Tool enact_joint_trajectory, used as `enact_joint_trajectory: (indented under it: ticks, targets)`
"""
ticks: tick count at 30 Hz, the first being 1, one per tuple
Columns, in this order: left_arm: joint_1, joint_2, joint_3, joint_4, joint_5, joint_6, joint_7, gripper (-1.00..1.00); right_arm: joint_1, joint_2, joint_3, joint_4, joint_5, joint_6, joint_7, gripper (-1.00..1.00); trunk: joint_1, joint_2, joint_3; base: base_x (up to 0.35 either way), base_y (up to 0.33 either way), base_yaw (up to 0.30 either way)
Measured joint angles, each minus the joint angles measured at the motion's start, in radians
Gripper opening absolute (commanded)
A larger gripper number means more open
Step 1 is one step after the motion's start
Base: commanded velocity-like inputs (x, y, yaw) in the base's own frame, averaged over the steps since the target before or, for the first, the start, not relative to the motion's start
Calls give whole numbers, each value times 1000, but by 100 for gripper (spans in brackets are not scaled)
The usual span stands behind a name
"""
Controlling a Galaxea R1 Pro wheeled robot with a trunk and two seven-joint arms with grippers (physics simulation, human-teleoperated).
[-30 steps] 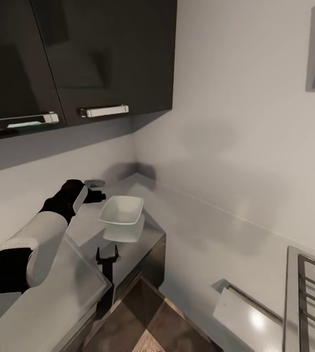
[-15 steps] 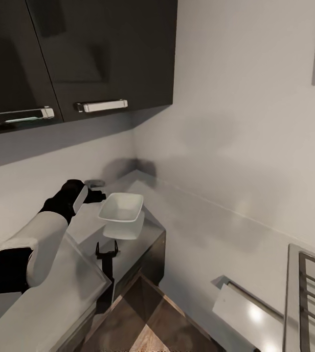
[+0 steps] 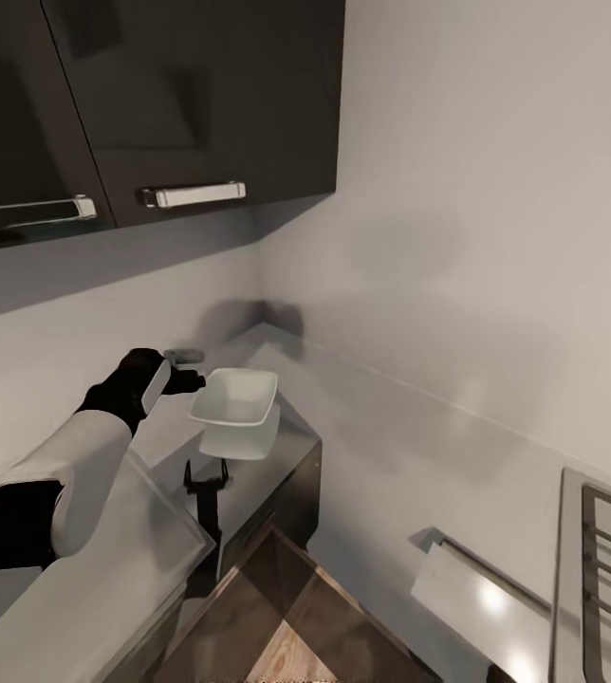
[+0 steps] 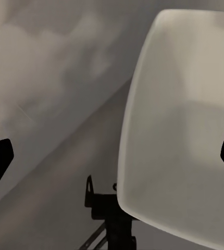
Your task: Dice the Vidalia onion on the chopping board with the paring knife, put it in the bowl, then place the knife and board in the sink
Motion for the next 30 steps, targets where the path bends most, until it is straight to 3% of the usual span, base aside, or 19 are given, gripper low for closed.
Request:
enact_joint_trajectory:
  ticks: [19,30]
  targets:
    - [0,-1,1,3,0,0,0,100,0,0,0,0,0,0,0,100,0,0,-31,0,0,0]
    - [0,-2,-1,51,0,-3,-1,100,0,0,0,0,0,0,0,100,0,0,-49,0,0,0]
